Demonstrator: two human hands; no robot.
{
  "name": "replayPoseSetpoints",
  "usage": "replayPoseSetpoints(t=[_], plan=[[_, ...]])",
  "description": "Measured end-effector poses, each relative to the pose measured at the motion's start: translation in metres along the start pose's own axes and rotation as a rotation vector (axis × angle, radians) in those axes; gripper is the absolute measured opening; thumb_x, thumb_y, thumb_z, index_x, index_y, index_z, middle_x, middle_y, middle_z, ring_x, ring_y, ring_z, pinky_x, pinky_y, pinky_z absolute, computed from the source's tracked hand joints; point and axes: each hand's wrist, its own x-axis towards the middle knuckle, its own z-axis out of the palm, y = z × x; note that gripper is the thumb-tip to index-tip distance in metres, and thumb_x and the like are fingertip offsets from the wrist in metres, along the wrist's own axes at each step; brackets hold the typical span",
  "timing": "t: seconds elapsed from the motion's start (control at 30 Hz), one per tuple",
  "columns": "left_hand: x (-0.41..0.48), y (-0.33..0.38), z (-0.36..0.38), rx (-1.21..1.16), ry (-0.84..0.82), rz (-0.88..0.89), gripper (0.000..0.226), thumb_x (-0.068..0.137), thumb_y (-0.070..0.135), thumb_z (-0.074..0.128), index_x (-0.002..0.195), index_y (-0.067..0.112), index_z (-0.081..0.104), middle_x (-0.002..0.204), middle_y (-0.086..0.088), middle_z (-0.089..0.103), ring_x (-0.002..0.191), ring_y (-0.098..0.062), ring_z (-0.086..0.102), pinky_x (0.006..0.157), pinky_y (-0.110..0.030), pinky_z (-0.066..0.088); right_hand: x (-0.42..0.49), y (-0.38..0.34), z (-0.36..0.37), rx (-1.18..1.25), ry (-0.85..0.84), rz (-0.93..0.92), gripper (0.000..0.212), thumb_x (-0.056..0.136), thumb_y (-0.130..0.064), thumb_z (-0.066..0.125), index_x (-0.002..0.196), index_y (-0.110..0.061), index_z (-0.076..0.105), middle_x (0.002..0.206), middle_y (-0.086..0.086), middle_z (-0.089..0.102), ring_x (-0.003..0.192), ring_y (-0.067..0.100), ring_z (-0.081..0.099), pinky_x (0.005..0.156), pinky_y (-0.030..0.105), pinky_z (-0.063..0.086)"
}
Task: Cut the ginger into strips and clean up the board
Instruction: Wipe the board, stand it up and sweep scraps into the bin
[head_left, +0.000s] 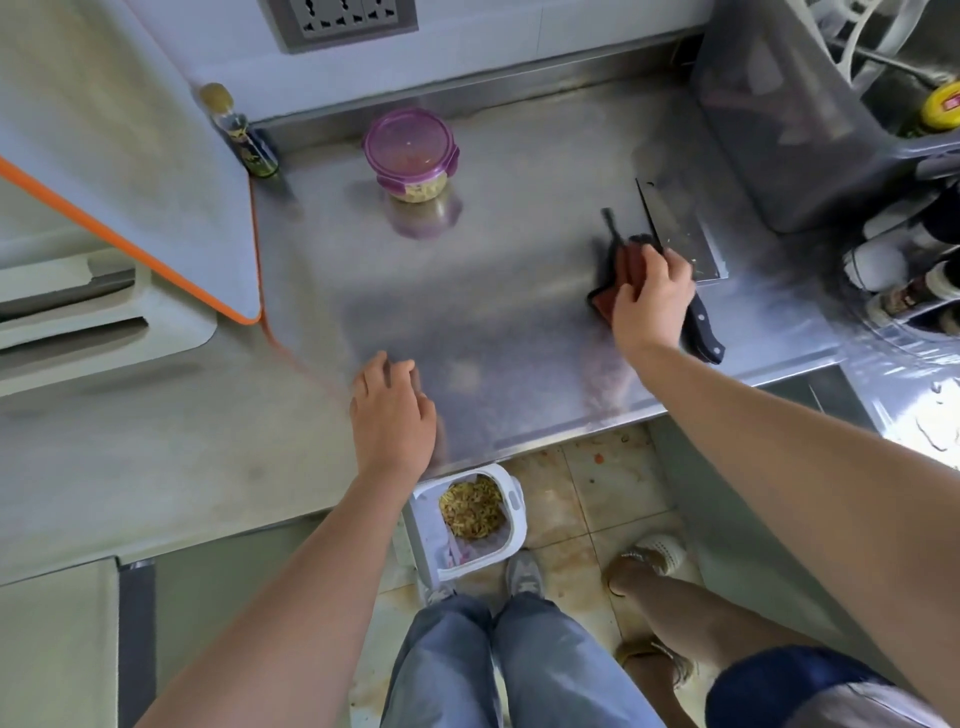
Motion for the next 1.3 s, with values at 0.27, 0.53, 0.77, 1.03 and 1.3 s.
replayPoseSetpoints(t=[0.27, 0.53, 0.77, 1.03, 1.3], plan=[[0.007, 0.005, 0.004, -0.014, 0.001, 0.008, 0.035, 0.093, 0.012, 0.049, 0.127, 0.011, 0.052, 0.148, -0.013, 0.035, 0.136, -0.031, 0.029, 0.109, -0.040, 0.028, -0.032, -0.012, 0.019, 0.111, -0.367, -0.336, 0.041, 0.073, 0.001, 0.061, 0.111, -0.011, 0.069, 0.116, 0.009, 0.057, 0.107, 0.029, 0.052, 0.094, 0.019, 0.034], [0.011, -0.005, 0.004, -0.026, 0.021, 0.017, 0.030, 0.092, 0.012, 0.048, 0.121, 0.016, 0.055, 0.146, -0.012, 0.037, 0.135, -0.031, 0.029, 0.110, -0.040, 0.031, 0.012, -0.036, 0.026, 0.141, -0.107, 0.015, 0.054, 0.087, -0.007, 0.049, 0.141, -0.010, 0.041, 0.136, 0.018, 0.038, 0.126, 0.035, 0.037, 0.110, 0.034, 0.026], [0.021, -0.009, 0.000, -0.019, 0.028, 0.005, 0.038, 0.094, 0.014, 0.049, 0.132, 0.017, 0.050, 0.151, -0.011, 0.032, 0.138, -0.030, 0.026, 0.112, -0.040, 0.029, 0.022, -0.052, 0.059, -0.003, -0.374, -0.183, 0.058, 0.090, 0.001, 0.046, 0.146, -0.010, 0.035, 0.155, 0.010, 0.025, 0.141, 0.030, 0.021, 0.114, 0.025, 0.013], [0.028, -0.013, -0.003, -0.008, -0.004, -0.006, 0.043, 0.092, 0.013, 0.049, 0.134, 0.020, 0.049, 0.153, -0.008, 0.031, 0.140, -0.028, 0.025, 0.112, -0.040, 0.029, -0.011, -0.042, 0.046, 0.187, -0.518, -0.468, 0.039, 0.065, 0.011, 0.051, 0.084, -0.012, 0.076, 0.094, -0.004, 0.067, 0.102, 0.021, 0.060, 0.090, 0.002, 0.034], [0.017, -0.012, -0.006, -0.033, -0.051, -0.004, 0.050, 0.097, 0.015, 0.044, 0.146, 0.020, 0.039, 0.161, -0.008, 0.014, 0.148, -0.027, 0.013, 0.119, -0.038, 0.019, -0.054, -0.042, 0.019, 0.397, -0.603, -0.159, 0.038, 0.078, 0.007, 0.042, 0.077, -0.016, 0.073, 0.083, -0.004, 0.072, 0.080, 0.003, 0.063, 0.081, 0.019, 0.048]])
